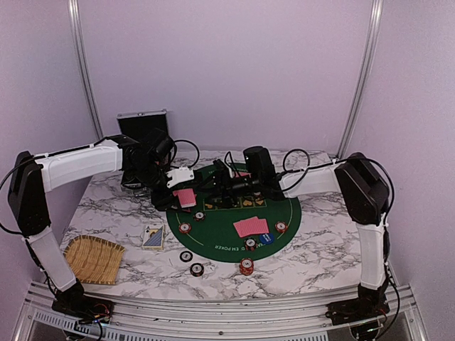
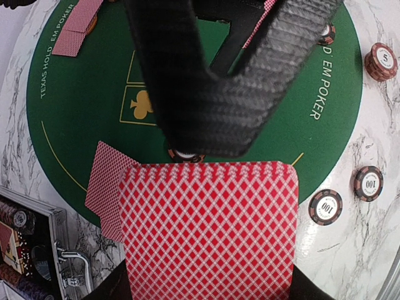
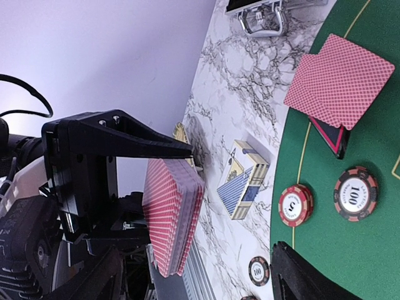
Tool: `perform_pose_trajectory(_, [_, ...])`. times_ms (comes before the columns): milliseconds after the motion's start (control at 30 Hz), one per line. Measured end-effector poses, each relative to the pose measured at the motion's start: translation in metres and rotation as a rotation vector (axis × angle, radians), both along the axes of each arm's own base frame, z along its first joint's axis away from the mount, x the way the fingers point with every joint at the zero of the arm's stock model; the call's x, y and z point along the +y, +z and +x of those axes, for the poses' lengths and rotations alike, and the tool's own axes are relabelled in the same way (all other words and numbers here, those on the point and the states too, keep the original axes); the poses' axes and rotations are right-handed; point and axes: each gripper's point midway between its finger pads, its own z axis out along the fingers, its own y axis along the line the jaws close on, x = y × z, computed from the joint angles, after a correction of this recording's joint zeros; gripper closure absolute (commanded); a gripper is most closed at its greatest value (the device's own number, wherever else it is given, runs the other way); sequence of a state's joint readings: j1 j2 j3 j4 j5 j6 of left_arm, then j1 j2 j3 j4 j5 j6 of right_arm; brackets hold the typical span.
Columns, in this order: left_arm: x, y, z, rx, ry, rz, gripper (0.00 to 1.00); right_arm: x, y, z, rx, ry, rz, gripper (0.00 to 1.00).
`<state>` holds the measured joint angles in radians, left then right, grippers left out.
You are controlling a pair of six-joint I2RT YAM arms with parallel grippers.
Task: Distribute texas hold em gaming equipment
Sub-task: Pick up the poker card from the face-down deck piles.
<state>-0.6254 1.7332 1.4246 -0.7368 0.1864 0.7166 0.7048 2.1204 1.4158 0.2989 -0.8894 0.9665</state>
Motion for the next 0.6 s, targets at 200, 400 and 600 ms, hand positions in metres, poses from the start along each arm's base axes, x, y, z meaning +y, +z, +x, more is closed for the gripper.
perform_pose_trajectory(200, [-0.001, 0.001, 0.000, 0.000, 0.002, -0.003, 1.00, 0.014, 0.003, 0.000, 0.006, 0.023, 0.033, 0.20])
perform_pose_trajectory(400, [-0.003, 0.005, 0.002, -0.006, 0.000, -0.012, 1.00, 0.029, 0.004, -0.002, 0.013, 0.046, 0.056, 0.20])
perform_pose_trajectory(600, [-0.004, 0.007, 0.003, -0.010, -0.001, -0.017, 1.00, 0.045, -0.001, -0.003, 0.027, 0.068, 0.070, 0.20])
